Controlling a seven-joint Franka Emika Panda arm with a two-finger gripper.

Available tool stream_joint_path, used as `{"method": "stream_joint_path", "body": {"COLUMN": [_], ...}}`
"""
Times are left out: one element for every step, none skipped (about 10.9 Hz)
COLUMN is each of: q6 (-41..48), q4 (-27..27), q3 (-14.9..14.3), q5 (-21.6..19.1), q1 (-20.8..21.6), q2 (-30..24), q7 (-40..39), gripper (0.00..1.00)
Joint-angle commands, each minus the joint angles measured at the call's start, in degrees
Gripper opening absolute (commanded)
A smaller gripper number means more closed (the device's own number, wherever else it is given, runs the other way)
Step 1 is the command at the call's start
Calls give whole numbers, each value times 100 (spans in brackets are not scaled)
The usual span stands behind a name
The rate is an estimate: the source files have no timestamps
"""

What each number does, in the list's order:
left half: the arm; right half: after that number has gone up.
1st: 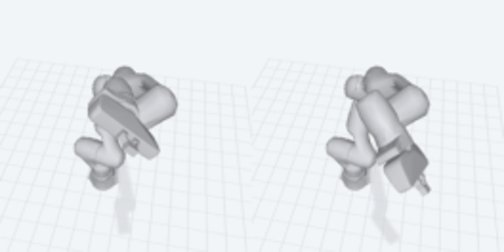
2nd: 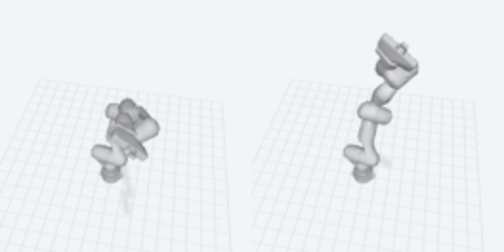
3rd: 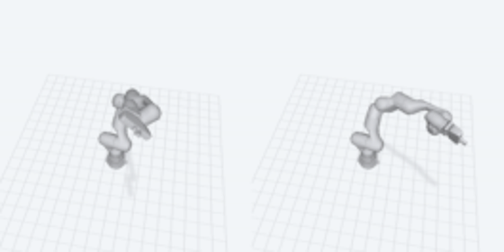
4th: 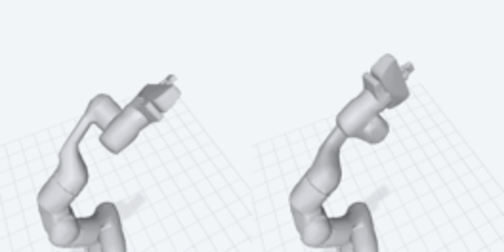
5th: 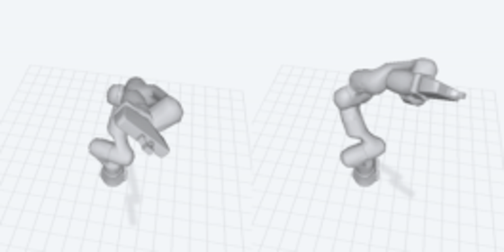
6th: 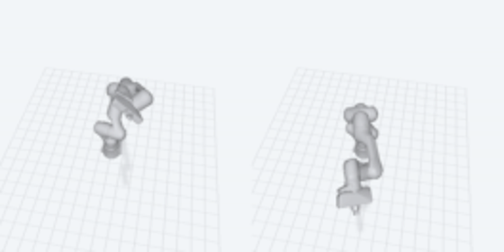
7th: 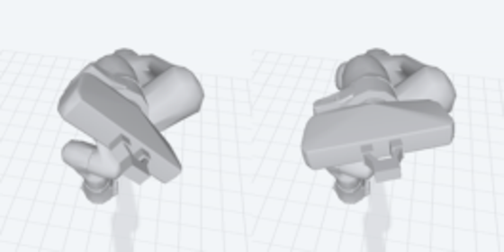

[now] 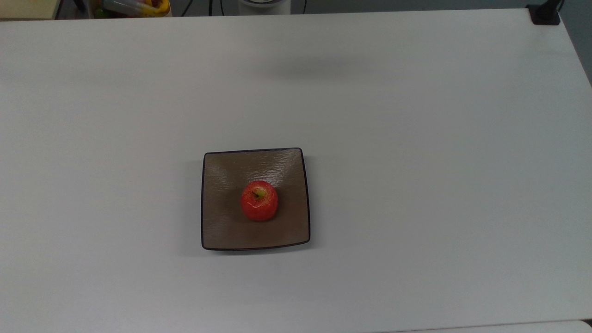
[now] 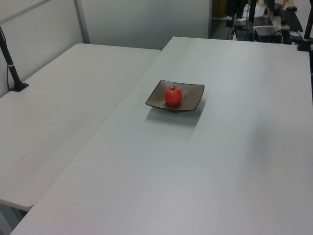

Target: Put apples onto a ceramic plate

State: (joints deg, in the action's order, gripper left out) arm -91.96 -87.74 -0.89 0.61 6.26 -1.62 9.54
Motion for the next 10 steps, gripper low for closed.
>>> {"method": "stream_joint_path", "body": {"q6": [-33, -50, -94, -181, -321, -427, -507, -568, -595, -587], "q4": [-856, -920, -912, -920, -912, -894, -885, -876, -885, -885], "q3": [18, 18, 18, 10, 1, -8, -8, -8, -8, 1], "q5": [-333, -334, -325, -316, -290, -255, -246, -255, -246, -255], "q1": [-29, -28, -28, -28, -37, -37, -37, -37, -29, -28], "q2": [-583, -602, -576, -533, -480, -384, -339, -321, -295, -286], "q7": [66, 31, -48, -405, -853, -1327, -1532, -1569, -1534, -1534], "gripper": [100, 100, 100, 100, 100, 100, 100, 100, 100, 100]}}
